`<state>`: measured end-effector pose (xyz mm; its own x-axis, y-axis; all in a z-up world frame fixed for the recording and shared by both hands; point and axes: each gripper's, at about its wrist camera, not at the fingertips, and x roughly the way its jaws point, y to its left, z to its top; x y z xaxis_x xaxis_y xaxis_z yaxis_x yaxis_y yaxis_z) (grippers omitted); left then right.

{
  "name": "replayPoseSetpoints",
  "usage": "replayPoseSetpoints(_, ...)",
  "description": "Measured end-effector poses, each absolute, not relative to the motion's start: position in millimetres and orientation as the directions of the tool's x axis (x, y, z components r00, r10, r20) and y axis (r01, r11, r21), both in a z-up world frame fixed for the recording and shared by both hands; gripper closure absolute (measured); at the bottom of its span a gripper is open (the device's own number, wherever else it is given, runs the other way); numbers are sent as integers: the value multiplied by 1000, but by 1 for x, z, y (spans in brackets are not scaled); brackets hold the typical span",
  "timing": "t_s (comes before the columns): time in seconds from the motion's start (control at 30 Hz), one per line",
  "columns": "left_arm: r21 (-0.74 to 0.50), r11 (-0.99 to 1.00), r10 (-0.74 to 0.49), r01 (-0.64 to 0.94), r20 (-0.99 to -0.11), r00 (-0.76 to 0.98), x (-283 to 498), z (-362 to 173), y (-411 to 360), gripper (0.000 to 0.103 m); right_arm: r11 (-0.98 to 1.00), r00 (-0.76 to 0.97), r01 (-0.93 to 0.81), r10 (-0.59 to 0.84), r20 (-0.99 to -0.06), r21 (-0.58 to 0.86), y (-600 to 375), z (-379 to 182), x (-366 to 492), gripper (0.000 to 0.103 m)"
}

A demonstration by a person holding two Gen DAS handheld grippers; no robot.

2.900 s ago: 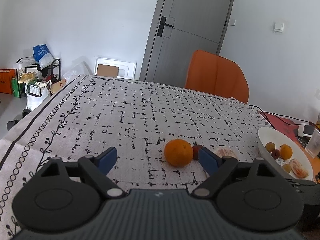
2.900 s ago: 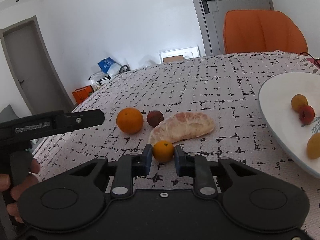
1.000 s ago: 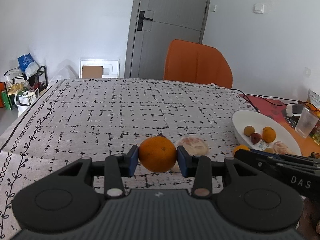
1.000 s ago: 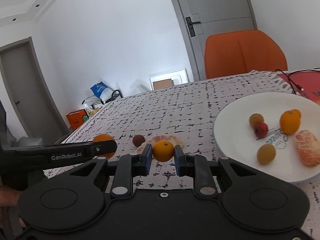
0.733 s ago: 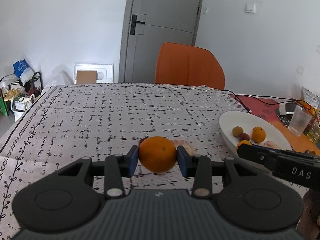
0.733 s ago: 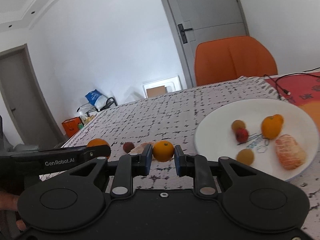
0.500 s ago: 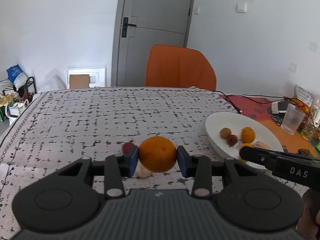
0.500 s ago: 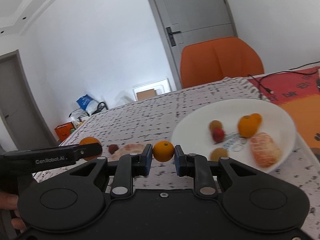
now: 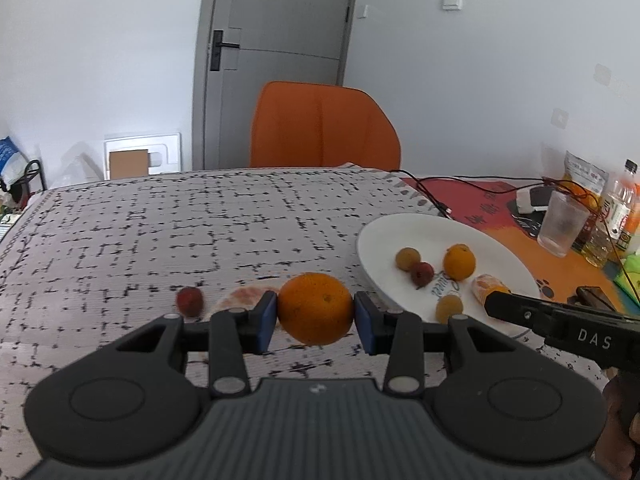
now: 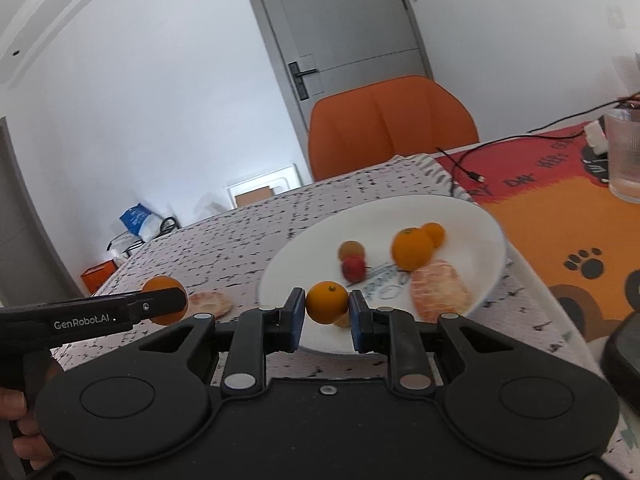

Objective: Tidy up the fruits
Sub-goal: 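Carry the mandarin and large orange into the white bowl and open both grippers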

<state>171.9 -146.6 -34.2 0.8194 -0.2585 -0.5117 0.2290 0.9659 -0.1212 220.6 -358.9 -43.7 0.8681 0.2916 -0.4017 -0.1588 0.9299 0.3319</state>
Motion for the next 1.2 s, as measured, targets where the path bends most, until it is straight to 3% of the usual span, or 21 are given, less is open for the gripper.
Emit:
replayPoseSetpoints(0.27, -94, 963, -265, 254, -520, 812, 183, -35, -173, 63, 933, 881, -139, 269, -389, 332, -374, -51, 218, 73)
replayPoseSetpoints(0.9, -87, 935, -337, 343, -512, 790, 204, -32, -225, 62, 927, 884, -127, 267, -383, 354, -391, -50, 211, 72)
replayPoseSetpoints(1.1, -62, 945, -307, 322, -512, 802, 199, -30, -218, 38, 922, 887, -127, 270, -375, 365, -391, -47, 210, 67)
replayPoseSetpoints(1.2, -67, 958, -273, 278, -508, 817, 193, -30, -201, 30, 923, 884, -146, 284, -371, 357, -386, -45, 209, 59)
